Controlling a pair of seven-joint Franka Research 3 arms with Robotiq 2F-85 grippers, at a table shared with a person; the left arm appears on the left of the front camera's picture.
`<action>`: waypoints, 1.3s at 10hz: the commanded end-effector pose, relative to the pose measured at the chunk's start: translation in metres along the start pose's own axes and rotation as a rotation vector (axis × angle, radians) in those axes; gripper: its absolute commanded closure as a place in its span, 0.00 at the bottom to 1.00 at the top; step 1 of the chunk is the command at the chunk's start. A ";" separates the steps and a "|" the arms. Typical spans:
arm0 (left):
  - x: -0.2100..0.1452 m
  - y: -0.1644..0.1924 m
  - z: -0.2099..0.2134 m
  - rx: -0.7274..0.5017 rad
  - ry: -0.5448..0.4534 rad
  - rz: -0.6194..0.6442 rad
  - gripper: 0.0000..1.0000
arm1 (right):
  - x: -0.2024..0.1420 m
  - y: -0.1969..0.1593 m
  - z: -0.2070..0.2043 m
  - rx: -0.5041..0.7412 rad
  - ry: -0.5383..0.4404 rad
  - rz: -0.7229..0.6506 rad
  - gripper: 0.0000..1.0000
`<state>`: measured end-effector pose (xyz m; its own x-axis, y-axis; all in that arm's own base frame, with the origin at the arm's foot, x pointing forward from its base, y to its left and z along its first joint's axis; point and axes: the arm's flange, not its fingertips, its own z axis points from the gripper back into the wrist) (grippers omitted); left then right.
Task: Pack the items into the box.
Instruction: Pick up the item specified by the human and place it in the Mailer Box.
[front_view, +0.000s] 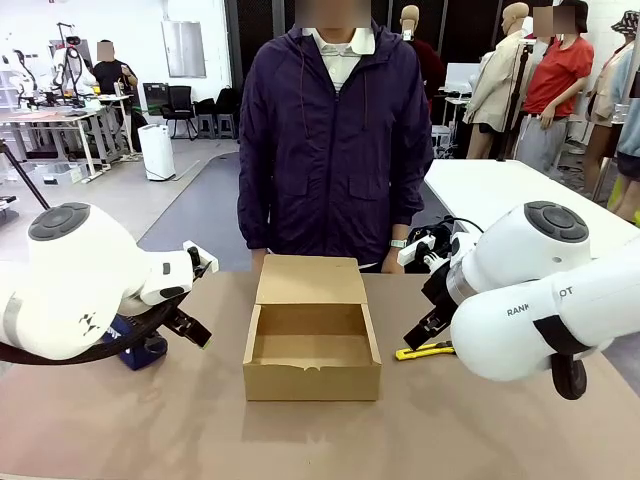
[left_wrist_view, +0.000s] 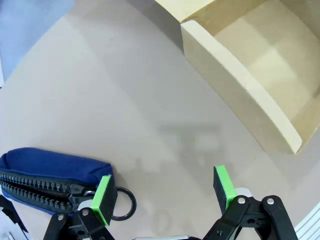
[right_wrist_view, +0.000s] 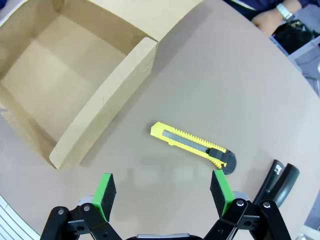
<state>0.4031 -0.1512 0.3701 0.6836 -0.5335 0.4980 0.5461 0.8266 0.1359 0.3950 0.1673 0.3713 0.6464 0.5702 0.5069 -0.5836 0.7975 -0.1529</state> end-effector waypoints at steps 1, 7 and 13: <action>0.000 0.000 0.000 0.000 -0.001 -0.001 0.00 | 0.000 0.000 0.000 0.000 0.000 0.000 0.00; 0.031 0.027 0.110 -0.495 -0.024 0.373 0.00 | 0.033 -0.042 0.138 0.423 0.034 -0.507 0.00; -0.151 0.246 0.197 -0.991 -0.523 1.165 0.00 | -0.163 -0.203 0.233 0.720 -0.375 -1.138 0.00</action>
<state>0.3284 0.1463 0.5338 0.8743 0.4066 0.2653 0.1472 0.2987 -0.9429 0.2968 -0.1174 0.5523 0.8784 -0.3778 0.2927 -0.0684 0.5069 0.8593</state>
